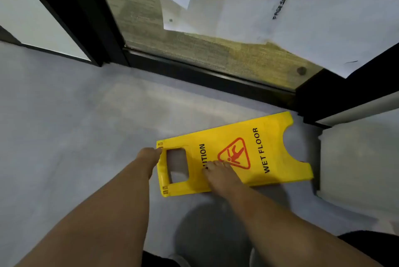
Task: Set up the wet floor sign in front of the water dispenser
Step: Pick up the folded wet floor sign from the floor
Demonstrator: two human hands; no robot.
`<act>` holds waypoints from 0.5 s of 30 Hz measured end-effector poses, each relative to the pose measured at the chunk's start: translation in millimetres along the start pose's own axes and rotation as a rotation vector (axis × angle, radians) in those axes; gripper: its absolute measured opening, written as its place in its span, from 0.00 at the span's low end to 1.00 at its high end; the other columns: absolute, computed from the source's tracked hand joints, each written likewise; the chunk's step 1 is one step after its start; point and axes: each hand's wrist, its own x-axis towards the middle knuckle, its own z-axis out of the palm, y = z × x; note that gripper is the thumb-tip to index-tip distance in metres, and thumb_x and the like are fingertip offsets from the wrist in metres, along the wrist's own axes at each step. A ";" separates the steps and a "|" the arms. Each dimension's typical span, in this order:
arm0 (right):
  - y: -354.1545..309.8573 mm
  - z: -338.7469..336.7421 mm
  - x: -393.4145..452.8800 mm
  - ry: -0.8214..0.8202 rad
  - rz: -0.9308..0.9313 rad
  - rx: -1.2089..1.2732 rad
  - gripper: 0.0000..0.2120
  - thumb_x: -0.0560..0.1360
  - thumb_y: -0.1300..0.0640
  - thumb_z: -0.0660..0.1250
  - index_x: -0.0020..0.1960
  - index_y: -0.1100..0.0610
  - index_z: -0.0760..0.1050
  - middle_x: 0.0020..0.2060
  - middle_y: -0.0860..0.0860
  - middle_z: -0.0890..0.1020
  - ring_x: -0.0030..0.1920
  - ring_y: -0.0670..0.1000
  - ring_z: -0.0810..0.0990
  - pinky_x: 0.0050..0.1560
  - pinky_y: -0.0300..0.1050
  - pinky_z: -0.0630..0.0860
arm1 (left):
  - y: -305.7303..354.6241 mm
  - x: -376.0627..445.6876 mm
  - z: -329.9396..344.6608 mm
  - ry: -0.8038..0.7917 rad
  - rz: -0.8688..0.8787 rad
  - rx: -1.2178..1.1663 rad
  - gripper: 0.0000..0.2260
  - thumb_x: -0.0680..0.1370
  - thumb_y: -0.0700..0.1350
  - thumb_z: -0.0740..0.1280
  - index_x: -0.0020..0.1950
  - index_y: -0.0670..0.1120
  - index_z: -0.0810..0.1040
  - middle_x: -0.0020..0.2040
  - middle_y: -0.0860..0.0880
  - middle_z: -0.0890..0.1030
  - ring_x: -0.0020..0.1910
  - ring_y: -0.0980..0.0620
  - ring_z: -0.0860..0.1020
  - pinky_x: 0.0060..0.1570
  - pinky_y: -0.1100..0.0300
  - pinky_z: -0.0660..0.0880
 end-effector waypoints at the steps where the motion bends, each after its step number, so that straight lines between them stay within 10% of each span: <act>1: -3.8 5.5 4.5 -0.036 0.005 0.006 0.18 0.77 0.62 0.57 0.66 0.57 0.69 0.66 0.56 0.69 0.67 0.60 0.67 0.66 0.64 0.64 | -4.4 6.6 4.4 -0.004 -0.037 -0.073 0.22 0.81 0.46 0.61 0.72 0.36 0.67 0.73 0.37 0.68 0.72 0.37 0.68 0.68 0.46 0.68; 15: -29.4 44.7 21.7 -0.171 -0.041 0.018 0.27 0.80 0.56 0.56 0.77 0.54 0.52 0.78 0.50 0.51 0.77 0.59 0.48 0.65 0.77 0.58 | -45.5 34.0 44.8 -0.085 -0.218 -0.235 0.26 0.82 0.42 0.59 0.77 0.37 0.56 0.78 0.39 0.60 0.76 0.38 0.61 0.73 0.41 0.61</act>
